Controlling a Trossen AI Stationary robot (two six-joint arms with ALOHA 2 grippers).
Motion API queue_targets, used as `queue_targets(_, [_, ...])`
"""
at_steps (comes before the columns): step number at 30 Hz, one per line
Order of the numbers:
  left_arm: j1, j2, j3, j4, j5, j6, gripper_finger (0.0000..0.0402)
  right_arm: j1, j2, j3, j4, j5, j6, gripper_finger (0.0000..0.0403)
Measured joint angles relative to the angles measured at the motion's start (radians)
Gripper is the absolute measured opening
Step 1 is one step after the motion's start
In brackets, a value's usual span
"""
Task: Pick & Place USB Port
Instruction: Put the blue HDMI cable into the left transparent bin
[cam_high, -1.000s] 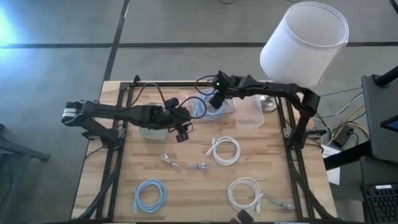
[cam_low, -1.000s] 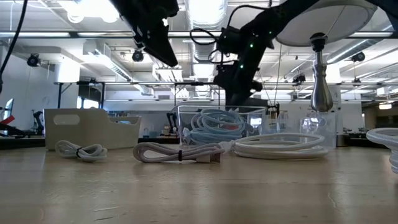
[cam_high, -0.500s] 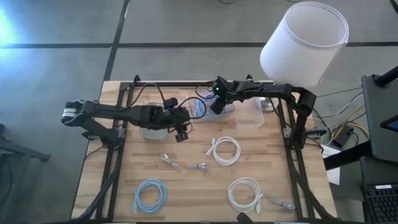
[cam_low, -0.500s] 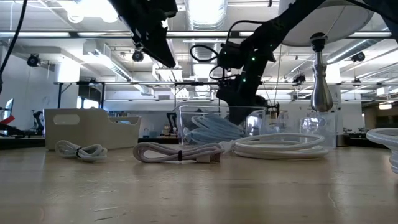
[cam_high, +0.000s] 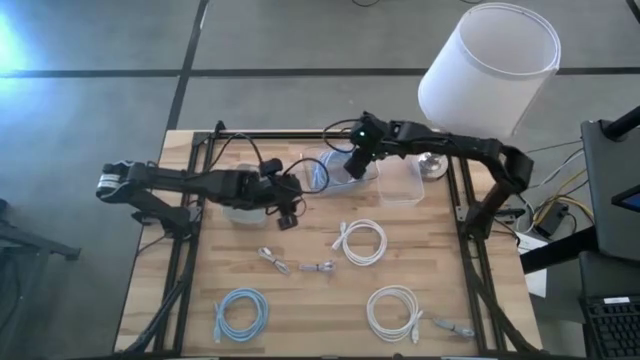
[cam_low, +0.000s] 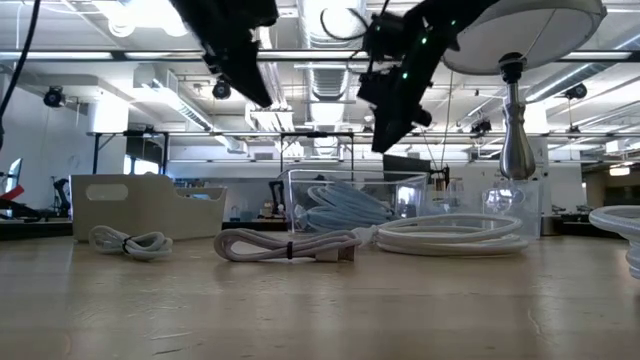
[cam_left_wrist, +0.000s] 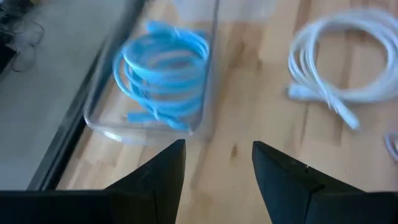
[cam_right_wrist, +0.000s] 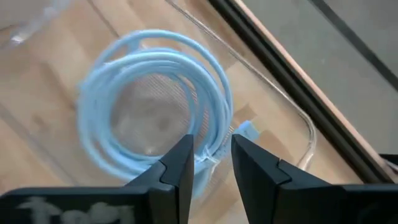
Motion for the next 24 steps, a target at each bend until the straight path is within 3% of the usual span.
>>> queue_targets(9, [-0.139,0.026,-0.025,-0.209,0.314,-0.154,0.0190,0.108,-0.097,-0.088,0.023,0.000,-0.001,0.0109])
queue_targets(19, [-0.410,0.030,-0.189,-0.188,0.545,-0.465,0.0190,0.141,-0.105,-0.170,0.089,0.000,0.000,0.0114])
queue_targets(24, [-0.541,0.030,-0.283,-0.021,0.651,-0.551,0.0190,0.141,-0.105,-0.201,0.090,0.000,0.006,0.0112])
